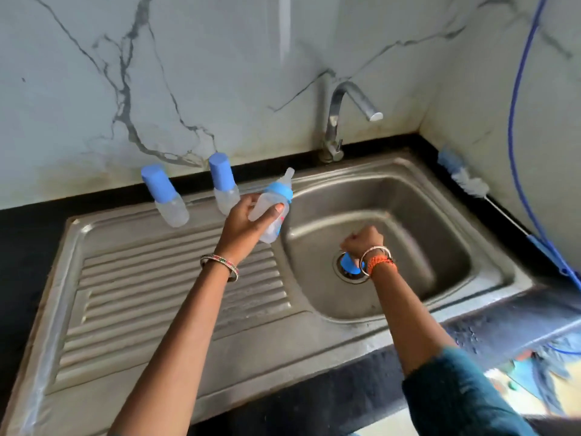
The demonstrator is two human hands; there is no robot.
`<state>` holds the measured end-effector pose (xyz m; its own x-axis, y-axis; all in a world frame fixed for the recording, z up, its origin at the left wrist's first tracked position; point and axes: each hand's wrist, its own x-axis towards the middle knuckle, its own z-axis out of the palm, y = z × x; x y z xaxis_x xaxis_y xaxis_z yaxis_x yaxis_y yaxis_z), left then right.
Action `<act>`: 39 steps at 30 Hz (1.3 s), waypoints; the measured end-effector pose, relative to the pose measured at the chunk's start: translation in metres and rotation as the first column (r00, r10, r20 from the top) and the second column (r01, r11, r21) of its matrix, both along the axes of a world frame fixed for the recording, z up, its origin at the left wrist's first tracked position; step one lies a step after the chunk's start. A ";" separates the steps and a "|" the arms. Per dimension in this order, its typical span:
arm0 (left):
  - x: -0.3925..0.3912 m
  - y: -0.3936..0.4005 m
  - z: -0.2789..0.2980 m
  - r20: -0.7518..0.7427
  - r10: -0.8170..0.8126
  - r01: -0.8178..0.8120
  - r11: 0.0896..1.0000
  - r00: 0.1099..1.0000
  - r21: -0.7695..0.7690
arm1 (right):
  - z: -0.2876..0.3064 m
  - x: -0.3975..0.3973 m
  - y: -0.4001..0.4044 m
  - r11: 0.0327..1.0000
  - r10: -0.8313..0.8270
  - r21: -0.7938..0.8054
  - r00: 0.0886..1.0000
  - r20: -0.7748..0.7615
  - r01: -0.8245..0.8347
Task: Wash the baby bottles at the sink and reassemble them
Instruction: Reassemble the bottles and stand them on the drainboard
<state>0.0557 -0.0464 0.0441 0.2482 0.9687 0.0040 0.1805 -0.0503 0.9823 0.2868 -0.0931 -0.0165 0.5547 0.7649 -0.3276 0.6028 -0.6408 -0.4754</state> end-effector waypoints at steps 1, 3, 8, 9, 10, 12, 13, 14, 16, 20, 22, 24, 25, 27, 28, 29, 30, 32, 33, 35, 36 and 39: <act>0.004 0.001 -0.001 0.007 0.008 -0.008 1.000 1.000 -0.003 | 0.007 0.009 0.004 0.994 0.024 0.105 0.992 -0.122 -0.012; 0.015 0.001 -0.001 0.039 0.026 -0.026 1.000 0.999 -0.013 | 0.033 0.024 0.018 0.974 0.058 0.224 0.943 -0.326 0.017; 0.038 -0.018 -0.008 0.105 0.069 -0.060 0.995 0.992 -0.084 | 0.066 0.033 0.014 0.936 0.042 0.234 0.580 -0.814 0.261; 0.040 -0.022 -0.009 0.111 0.077 -0.065 0.992 0.991 -0.108 | 0.061 0.034 0.011 0.908 0.018 0.192 0.423 -0.906 0.372; 0.042 -0.028 -0.011 0.114 0.085 -0.071 0.990 0.990 -0.124 | 0.055 0.035 0.006 0.873 -0.001 0.130 0.268 -0.964 0.471; 0.046 -0.035 -0.010 0.114 0.081 -0.066 0.989 0.990 -0.130 | 0.049 0.034 0.000 0.801 -0.004 0.017 0.034 -0.999 0.599; 0.048 -0.036 -0.008 0.115 0.067 -0.053 0.991 0.991 -0.122 | 0.050 0.034 0.000 0.781 0.018 -0.010 -0.038 -0.999 0.625; 0.050 -0.036 -0.005 0.119 0.062 -0.049 0.992 0.991 -0.114 | 0.055 0.033 -0.001 0.768 0.038 -0.015 -0.068 -0.997 0.640; 0.054 -0.032 0.003 0.143 0.101 -0.085 0.990 0.985 -0.110 | 0.066 0.032 -0.002 0.766 0.096 0.007 -0.105 -0.990 0.643; 0.062 -0.031 0.013 0.174 0.116 -0.101 0.991 0.978 -0.092 | 0.085 0.032 -0.004 0.793 0.237 0.106 -0.142 -0.961 0.600; 0.065 -0.034 0.016 0.169 0.092 -0.075 0.992 0.981 -0.106 | 0.103 0.031 -0.002 0.823 0.297 0.174 -0.149 -0.943 0.541; 0.066 -0.032 0.020 0.170 0.077 -0.063 0.994 0.982 -0.090 | 0.125 0.032 0.003 0.824 0.342 0.228 -0.136 -0.930 0.518; 0.066 -0.031 0.023 0.170 0.079 -0.067 0.995 0.982 -0.072 | 0.136 0.034 0.003 0.817 0.372 0.266 -0.114 -0.921 0.512; 0.064 -0.028 0.027 0.175 0.089 -0.081 0.995 0.981 -0.054 | 0.148 0.038 0.000 0.802 0.466 0.372 -0.098 -0.879 0.467; 0.062 -0.028 0.027 0.174 0.092 -0.082 0.995 0.980 -0.061 | 0.146 0.041 -0.004 0.801 0.508 0.416 -0.120 -0.853 0.430; 0.059 -0.030 0.025 0.171 0.088 -0.076 0.994 0.981 -0.080 | 0.138 0.042 -0.008 0.809 0.513 0.450 -0.080 -0.855 0.378; 0.056 -0.034 0.022 0.165 0.077 -0.060 0.992 0.983 -0.109 | 0.126 0.040 -0.014 0.838 0.449 0.459 0.105 -0.887 0.295; 0.050 -0.043 0.012 0.127 0.049 -0.025 0.982 0.991 -0.186 | 0.091 0.032 -0.025 0.911 0.119 0.380 0.781 -0.613 0.159; 0.046 -0.049 0.007 0.096 0.043 -0.021 0.976 0.994 -0.217 | 0.074 0.031 -0.029 0.913 -0.069 0.357 0.937 -0.342 0.197; 0.038 -0.058 0.000 0.096 0.028 -0.002 0.965 0.995 -0.261 | 0.064 0.029 -0.035 0.875 -0.151 0.363 0.893 -0.425 0.321; 0.035 -0.061 -0.001 0.122 -0.005 0.040 0.958 0.992 -0.284 | 0.068 0.030 -0.036 0.892 -0.029 0.352 0.815 -0.579 0.282; 0.026 -0.071 0.002 0.234 -0.177 0.252 0.905 0.956 -0.344 | 0.092 0.031 -0.041 0.867 0.071 0.411 0.745 -0.663 0.283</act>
